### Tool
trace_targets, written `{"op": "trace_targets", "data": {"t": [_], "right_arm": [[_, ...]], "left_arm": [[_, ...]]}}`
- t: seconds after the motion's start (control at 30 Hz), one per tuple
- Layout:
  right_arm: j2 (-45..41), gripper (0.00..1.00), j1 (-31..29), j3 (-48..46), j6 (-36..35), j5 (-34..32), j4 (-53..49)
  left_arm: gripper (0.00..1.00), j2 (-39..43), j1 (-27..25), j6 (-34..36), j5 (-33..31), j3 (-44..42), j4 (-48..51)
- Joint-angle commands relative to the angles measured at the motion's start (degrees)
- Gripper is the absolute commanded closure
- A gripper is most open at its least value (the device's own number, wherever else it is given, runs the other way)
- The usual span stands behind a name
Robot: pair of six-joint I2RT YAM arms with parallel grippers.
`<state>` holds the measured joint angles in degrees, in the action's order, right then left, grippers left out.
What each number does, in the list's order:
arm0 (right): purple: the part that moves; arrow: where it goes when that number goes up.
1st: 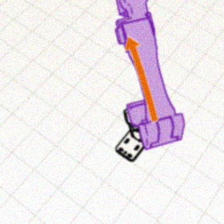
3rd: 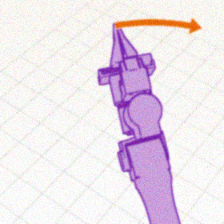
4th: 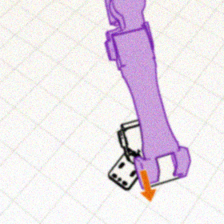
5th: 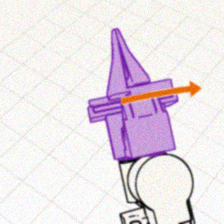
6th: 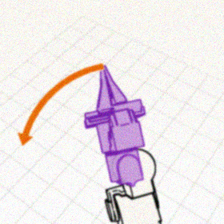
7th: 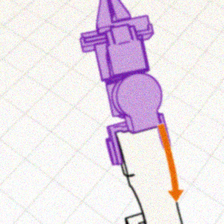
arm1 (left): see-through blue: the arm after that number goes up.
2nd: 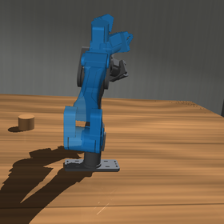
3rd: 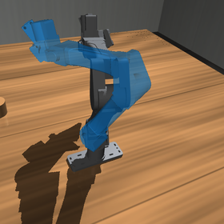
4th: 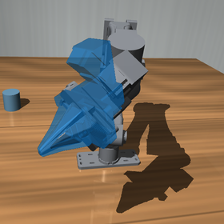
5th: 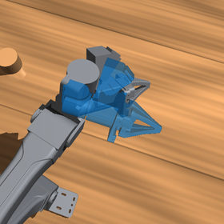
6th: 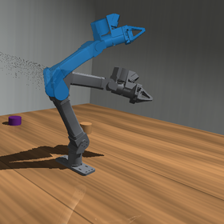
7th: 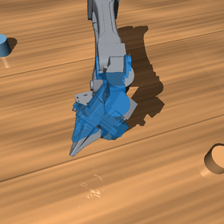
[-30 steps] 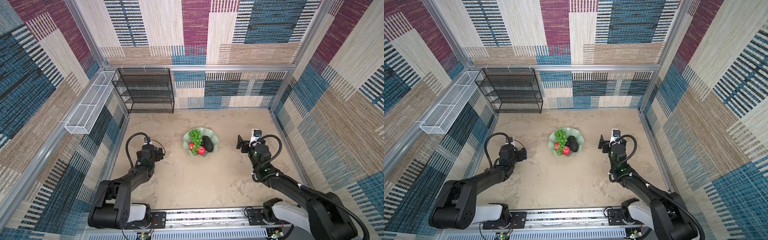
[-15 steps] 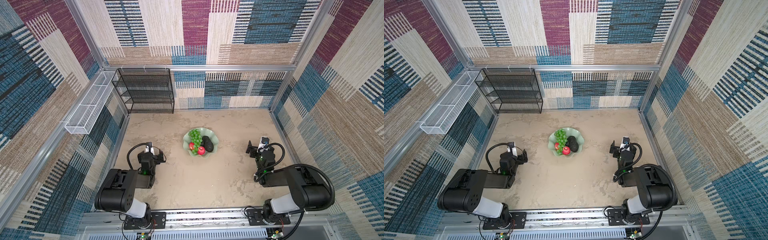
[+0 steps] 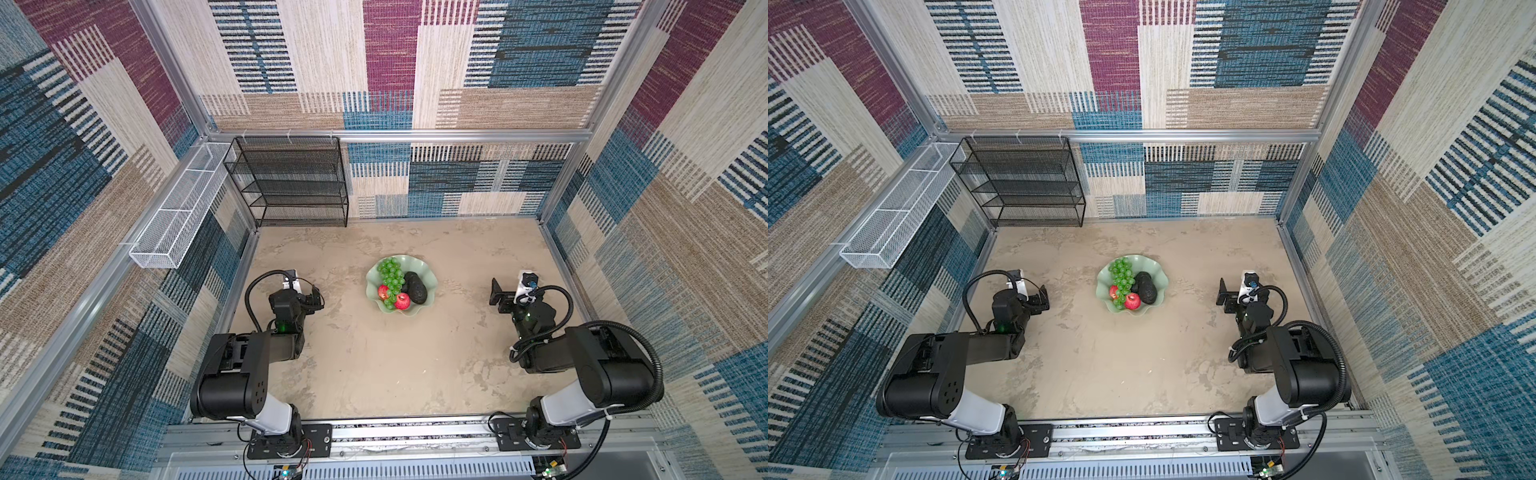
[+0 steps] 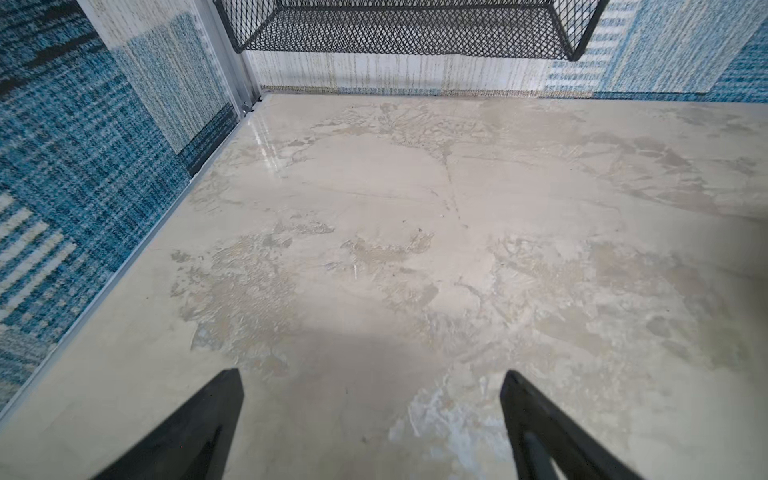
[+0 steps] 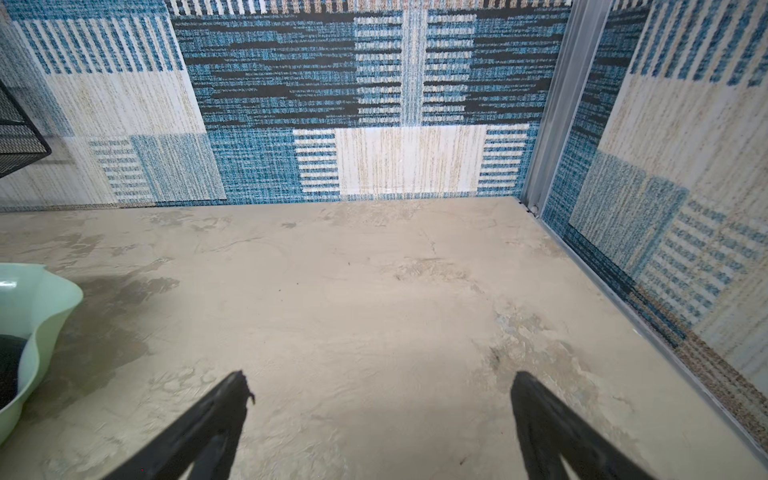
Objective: Place and organize the fake fruits in the fruit bowl
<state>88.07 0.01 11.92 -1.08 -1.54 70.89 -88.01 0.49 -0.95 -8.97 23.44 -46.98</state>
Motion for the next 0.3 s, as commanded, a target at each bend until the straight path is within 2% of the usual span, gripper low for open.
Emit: {"op": "trace_targets", "data": {"t": [0.0,0.27], "right_arm": [[-0.1,0.0,0.0,-0.1,0.0,0.8,3.0],[-0.1,0.0,0.0,0.0,0.1,0.8,3.0]], "left_arm": [[0.01,-0.5,0.0,0.2,1.7,0.6,-1.0],[0.01,-0.1,0.0,0.1,1.9,0.5,-0.6]]}}
